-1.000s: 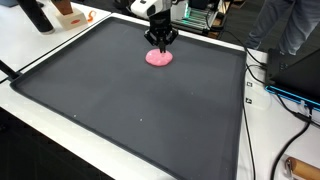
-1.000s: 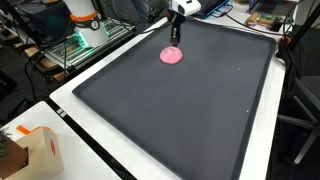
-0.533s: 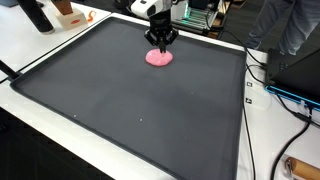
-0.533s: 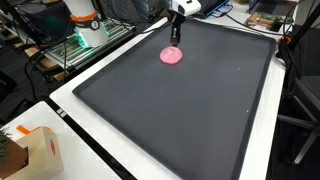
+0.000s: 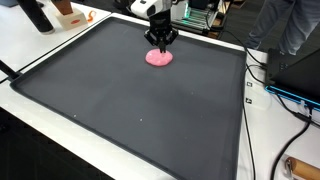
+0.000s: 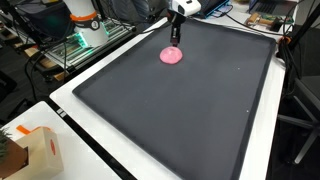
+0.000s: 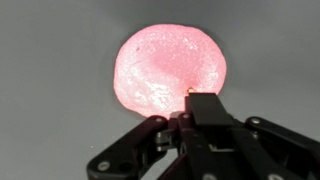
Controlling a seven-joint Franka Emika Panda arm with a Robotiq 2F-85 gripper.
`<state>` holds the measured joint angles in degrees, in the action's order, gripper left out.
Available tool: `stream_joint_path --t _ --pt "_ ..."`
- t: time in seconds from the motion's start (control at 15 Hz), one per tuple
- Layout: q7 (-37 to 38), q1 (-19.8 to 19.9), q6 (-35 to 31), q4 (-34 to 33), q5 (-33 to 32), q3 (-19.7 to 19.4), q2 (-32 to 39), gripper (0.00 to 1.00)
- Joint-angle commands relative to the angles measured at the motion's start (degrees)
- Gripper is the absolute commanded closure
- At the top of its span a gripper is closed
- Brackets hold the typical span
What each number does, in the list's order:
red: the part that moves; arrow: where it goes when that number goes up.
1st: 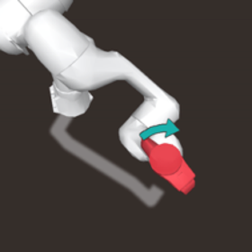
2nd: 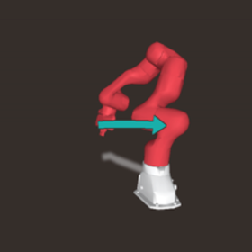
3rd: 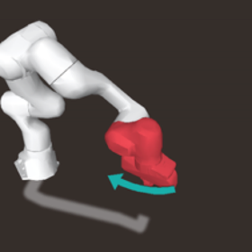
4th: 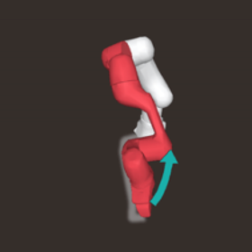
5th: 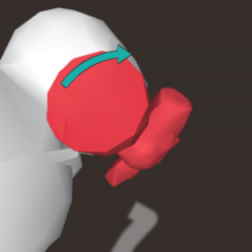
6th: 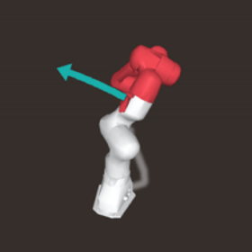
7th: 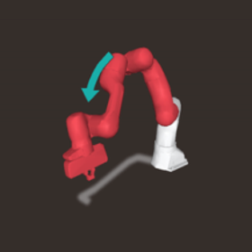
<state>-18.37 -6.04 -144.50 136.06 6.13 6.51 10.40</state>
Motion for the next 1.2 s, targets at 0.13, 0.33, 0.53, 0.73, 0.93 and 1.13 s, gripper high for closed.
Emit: stream_joint_path --t 0.13,0.33,0.53,0.73,0.93,1.13 --pt "-0.6 1.2 0.4 0.9 1.1 1.2 -1.4 0.97" --pt "-0.2 1.2 0.9 1.0 0.7 1.1 -2.5 0.97" --pt "0.6 0.9 1.8 0.9 -0.4 0.8 -3.6 0.97" --pt "0.7 0.7 3.5 0.7 -0.8 0.7 -5.2 0.97" --pt "1.8 0.4 5.8 0.5 -1.7 0.4 -7.0 0.97" --pt "2.1 0.3 8.6 -0.1 -1.5 0.3 -9.2 0.97"
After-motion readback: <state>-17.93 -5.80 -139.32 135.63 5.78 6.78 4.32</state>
